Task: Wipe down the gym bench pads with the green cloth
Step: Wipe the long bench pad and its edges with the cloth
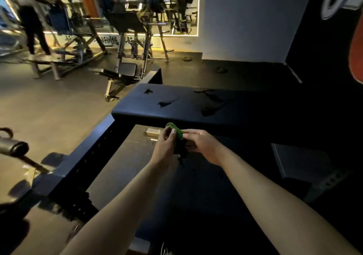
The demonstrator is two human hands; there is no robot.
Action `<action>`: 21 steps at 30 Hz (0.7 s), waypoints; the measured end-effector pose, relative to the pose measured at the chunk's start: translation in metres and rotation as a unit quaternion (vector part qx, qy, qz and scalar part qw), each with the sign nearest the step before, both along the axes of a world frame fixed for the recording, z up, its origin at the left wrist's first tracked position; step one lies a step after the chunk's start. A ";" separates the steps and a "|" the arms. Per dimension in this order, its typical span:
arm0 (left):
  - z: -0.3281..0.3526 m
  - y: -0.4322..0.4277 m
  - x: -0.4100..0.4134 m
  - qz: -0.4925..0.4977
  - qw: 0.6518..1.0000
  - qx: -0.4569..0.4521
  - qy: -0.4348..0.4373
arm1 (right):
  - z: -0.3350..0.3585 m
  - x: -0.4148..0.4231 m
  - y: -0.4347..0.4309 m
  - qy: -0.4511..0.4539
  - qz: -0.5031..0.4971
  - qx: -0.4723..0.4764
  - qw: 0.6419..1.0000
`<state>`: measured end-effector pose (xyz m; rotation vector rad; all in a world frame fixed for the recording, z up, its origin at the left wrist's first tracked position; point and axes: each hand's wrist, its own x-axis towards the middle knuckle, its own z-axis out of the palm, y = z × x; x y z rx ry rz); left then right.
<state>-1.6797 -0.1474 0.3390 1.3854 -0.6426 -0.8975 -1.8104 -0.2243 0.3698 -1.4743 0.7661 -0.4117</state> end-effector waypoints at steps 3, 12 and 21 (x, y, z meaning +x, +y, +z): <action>0.005 -0.018 0.037 0.020 0.999 -0.020 0.016 | 0.005 0.034 -0.024 -0.022 0.029 0.006 0.999; 0.026 -0.098 0.185 0.060 0.997 -0.038 0.038 | 0.010 0.191 -0.120 0.042 -0.097 -0.083 0.991; 0.032 -0.157 0.265 0.094 0.995 -0.014 0.023 | 0.016 0.283 -0.178 -0.018 -0.028 0.010 0.999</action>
